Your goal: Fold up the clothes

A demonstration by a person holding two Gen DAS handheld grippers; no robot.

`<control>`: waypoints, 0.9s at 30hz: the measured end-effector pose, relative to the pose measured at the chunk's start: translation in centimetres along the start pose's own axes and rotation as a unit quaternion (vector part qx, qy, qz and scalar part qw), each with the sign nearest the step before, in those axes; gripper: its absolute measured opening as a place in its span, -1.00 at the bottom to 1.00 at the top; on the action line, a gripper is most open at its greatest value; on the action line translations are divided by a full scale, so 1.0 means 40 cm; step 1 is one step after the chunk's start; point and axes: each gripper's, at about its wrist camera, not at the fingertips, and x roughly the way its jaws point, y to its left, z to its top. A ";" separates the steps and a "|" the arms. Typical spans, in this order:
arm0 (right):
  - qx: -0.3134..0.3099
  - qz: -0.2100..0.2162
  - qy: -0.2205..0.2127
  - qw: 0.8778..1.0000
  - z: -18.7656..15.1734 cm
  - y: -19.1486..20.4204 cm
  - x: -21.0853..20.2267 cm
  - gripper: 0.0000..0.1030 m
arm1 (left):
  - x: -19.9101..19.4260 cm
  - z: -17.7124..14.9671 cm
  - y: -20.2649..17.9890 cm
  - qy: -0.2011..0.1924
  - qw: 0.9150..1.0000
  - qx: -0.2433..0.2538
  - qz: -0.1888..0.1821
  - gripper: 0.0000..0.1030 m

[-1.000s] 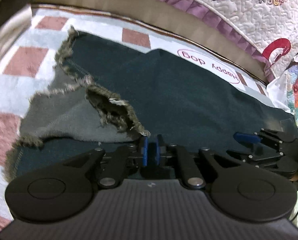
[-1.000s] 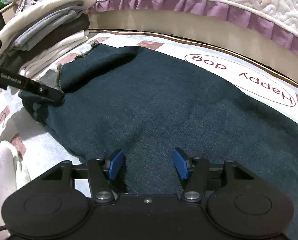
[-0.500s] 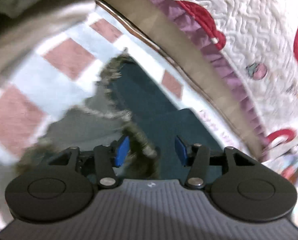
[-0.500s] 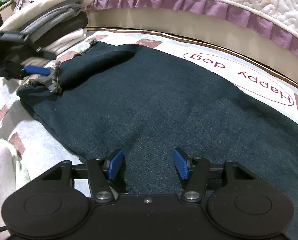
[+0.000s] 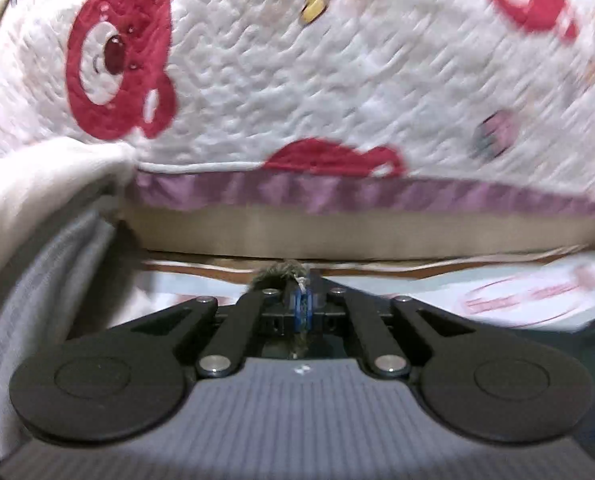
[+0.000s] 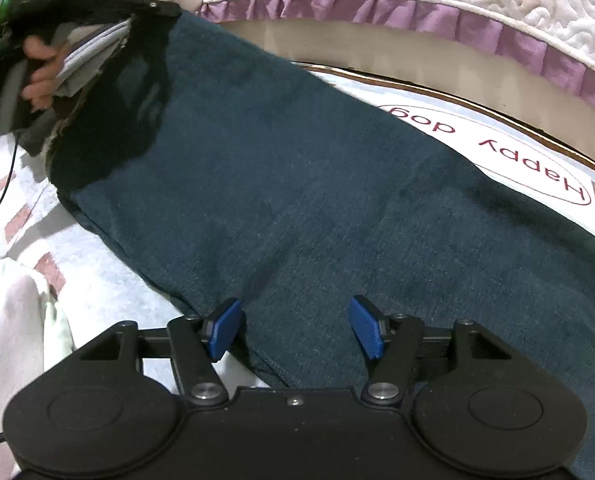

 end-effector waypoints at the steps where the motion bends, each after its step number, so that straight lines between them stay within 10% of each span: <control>1: -0.008 0.002 0.003 1.000 0.000 0.007 0.001 0.33 | 0.025 -0.007 0.008 0.028 0.999 0.002 0.024 -0.86; 5: -0.040 0.033 0.014 0.999 -0.009 0.053 0.001 0.37 | 0.033 -0.033 0.055 0.140 0.981 -0.066 0.117 -0.64; 8: -0.057 0.043 0.010 0.997 -0.013 0.098 0.000 0.48 | -0.072 -0.079 0.054 0.128 0.984 -0.114 0.039 -0.07; 13: -0.011 0.119 0.000 0.993 0.023 0.082 -0.020 0.43 | -0.151 -0.180 0.003 0.190 0.977 -0.096 0.006 -0.08; 18: 0.012 -0.011 -0.033 0.999 0.030 0.054 -0.014 0.43 | -0.183 -0.265 0.020 0.234 0.967 -0.072 0.075 0.01; 21: 0.078 -0.012 -0.020 0.997 0.020 0.005 0.009 0.43 | -0.200 -0.287 0.046 0.235 0.963 -0.050 0.124 0.01; 27: 0.031 0.057 0.006 0.998 0.008 0.064 0.037 0.44 | -0.232 -0.322 0.078 0.235 0.950 -0.195 0.067 0.12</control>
